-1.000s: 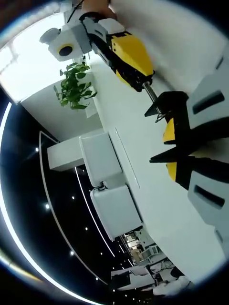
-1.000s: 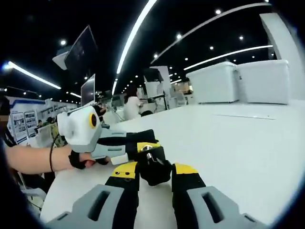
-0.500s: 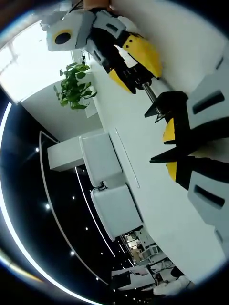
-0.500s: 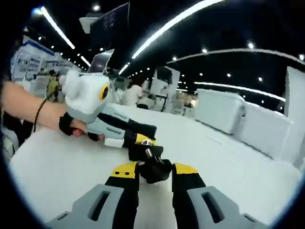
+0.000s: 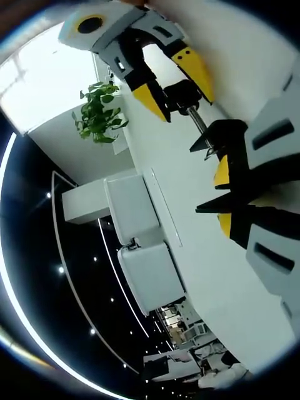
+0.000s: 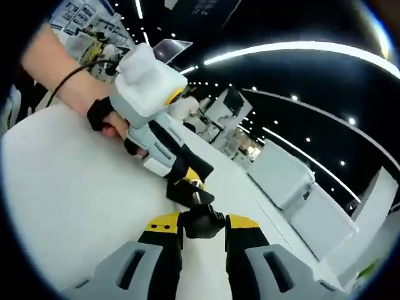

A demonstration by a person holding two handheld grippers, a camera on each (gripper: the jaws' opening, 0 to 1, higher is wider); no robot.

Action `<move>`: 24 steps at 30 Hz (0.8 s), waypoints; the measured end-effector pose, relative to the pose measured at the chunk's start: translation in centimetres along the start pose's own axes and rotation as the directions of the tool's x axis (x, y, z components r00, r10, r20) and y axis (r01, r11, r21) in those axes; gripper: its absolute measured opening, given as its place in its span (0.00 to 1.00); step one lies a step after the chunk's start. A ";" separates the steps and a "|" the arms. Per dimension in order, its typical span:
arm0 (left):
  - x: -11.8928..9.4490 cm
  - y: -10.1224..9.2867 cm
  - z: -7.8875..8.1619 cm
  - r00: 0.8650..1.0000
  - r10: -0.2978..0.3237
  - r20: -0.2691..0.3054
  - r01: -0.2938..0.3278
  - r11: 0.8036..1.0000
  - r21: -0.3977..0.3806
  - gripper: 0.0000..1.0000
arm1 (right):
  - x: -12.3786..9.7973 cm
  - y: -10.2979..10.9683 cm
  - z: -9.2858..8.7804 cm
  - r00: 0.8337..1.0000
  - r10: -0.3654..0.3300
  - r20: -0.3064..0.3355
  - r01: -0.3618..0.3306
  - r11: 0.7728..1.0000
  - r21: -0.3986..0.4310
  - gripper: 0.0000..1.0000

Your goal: Clamp the fixed fixture on the desktop, loosen the retaining clip, secure it to the edge of the desk, and tighten the retaining clip.

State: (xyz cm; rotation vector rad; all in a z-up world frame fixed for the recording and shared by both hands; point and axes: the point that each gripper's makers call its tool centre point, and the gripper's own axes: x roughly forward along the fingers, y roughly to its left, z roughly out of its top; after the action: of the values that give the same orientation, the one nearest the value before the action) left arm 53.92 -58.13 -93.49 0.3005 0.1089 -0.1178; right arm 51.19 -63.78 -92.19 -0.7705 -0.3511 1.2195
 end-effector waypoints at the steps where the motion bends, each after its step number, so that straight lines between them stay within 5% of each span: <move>1: 0.0 0.0 0.0 1.000 0.000 0.000 0.000 1.000 0.000 0.10 | 0.1 -0.1 0.0 1.000 0.000 0.000 0.000 1.000 -0.008 0.25; 16: 0.1 0.0 0.0 1.000 0.002 -0.001 -0.002 1.000 0.002 0.10 | 0.3 -0.5 0.0 1.000 -0.015 -0.007 0.015 0.998 -0.064 0.25; 21: 0.1 0.0 0.0 1.000 0.002 0.000 -0.002 1.000 0.002 0.10 | 0.1 -0.6 -0.3 1.000 -0.002 -0.014 0.003 0.996 0.086 0.27; 24: 0.1 0.0 0.0 1.000 0.002 0.000 -0.002 1.000 0.003 0.10 | -0.1 -0.9 0.0 1.000 0.001 0.012 -0.003 0.975 0.220 0.29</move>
State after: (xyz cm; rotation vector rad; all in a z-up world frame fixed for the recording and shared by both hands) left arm 53.99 -58.16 -93.49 0.3032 0.1085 -0.1160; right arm 51.80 -63.95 -91.53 -0.5724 -0.2197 1.2417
